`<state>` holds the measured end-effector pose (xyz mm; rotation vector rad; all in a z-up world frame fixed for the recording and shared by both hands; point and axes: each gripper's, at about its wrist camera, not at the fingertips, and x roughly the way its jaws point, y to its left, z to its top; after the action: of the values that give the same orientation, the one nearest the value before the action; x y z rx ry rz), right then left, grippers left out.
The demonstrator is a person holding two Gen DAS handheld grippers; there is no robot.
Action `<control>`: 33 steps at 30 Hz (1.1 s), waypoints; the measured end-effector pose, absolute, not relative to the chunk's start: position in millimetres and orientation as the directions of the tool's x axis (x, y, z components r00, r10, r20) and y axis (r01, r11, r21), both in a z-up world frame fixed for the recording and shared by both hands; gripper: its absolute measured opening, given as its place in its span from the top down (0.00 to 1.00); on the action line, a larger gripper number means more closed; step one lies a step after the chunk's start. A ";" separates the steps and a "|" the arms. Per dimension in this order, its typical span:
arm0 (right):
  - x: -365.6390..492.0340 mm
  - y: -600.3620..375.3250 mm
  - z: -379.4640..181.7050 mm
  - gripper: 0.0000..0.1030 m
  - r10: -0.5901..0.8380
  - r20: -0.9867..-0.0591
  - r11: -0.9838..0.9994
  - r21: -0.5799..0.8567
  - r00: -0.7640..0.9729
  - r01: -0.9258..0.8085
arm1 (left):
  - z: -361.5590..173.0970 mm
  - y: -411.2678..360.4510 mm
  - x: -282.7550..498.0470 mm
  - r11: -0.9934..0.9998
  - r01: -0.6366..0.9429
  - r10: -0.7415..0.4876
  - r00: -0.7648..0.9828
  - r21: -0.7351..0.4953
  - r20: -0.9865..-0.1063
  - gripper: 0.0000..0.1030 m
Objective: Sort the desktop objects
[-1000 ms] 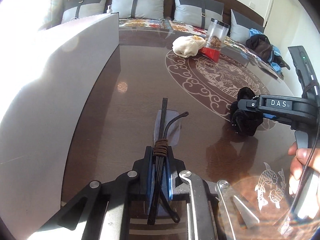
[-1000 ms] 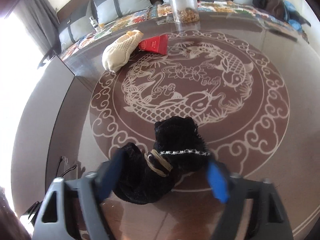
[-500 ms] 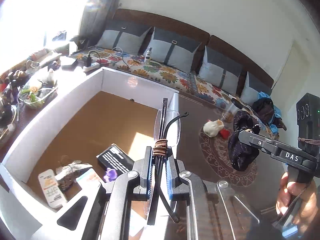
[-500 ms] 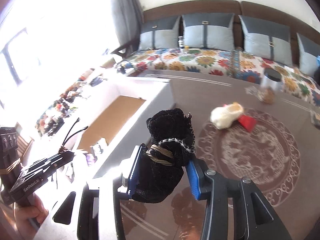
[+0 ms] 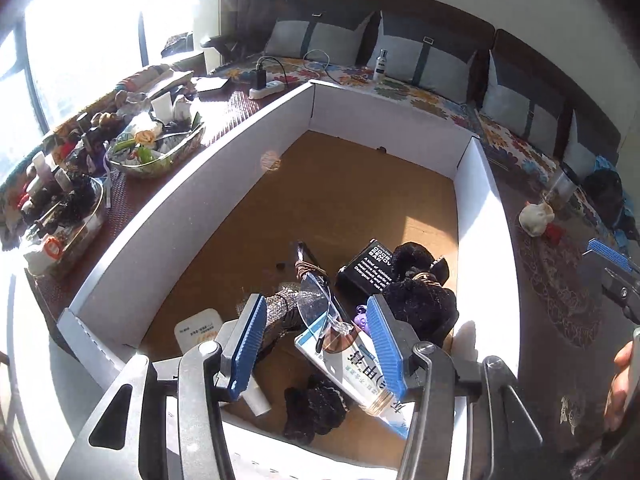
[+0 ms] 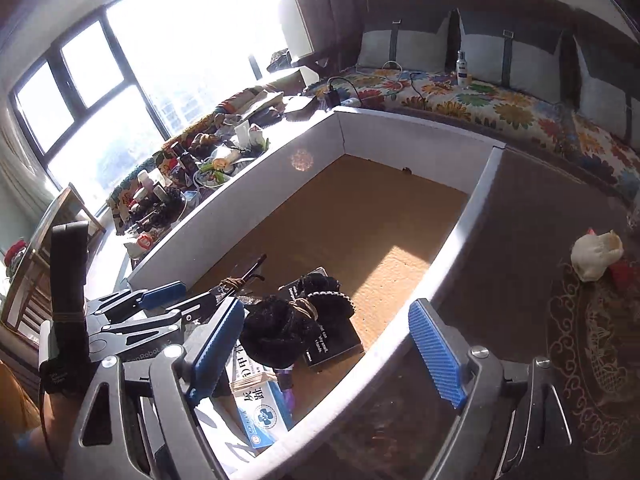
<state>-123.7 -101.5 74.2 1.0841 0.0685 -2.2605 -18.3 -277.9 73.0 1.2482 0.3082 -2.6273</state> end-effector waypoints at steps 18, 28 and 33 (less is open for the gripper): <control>-138.2 274.6 -70.7 0.00 0.067 -0.831 -0.996 -0.023 -0.552 -0.086 | -13.7 68.3 -133.1 -0.995 -0.089 0.088 -0.584 -0.044 -0.807 0.15; -144.7 274.9 -76.9 0.00 0.073 -0.816 -0.996 -0.025 -0.573 -0.091 | -40.5 73.9 -162.3 -0.998 -0.058 0.039 -0.574 -0.007 -0.818 0.00; -144.6 275.2 -76.4 0.00 0.073 -0.816 -0.996 -0.025 -0.573 -0.091 | -40.9 74.4 -161.0 -0.998 -0.059 0.039 -0.574 -0.005 -0.818 0.00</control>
<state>-144.6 275.2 -76.4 1.4884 -0.0316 -2.8707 -161.0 74.4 -40.9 1.4742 -0.0361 -2.8364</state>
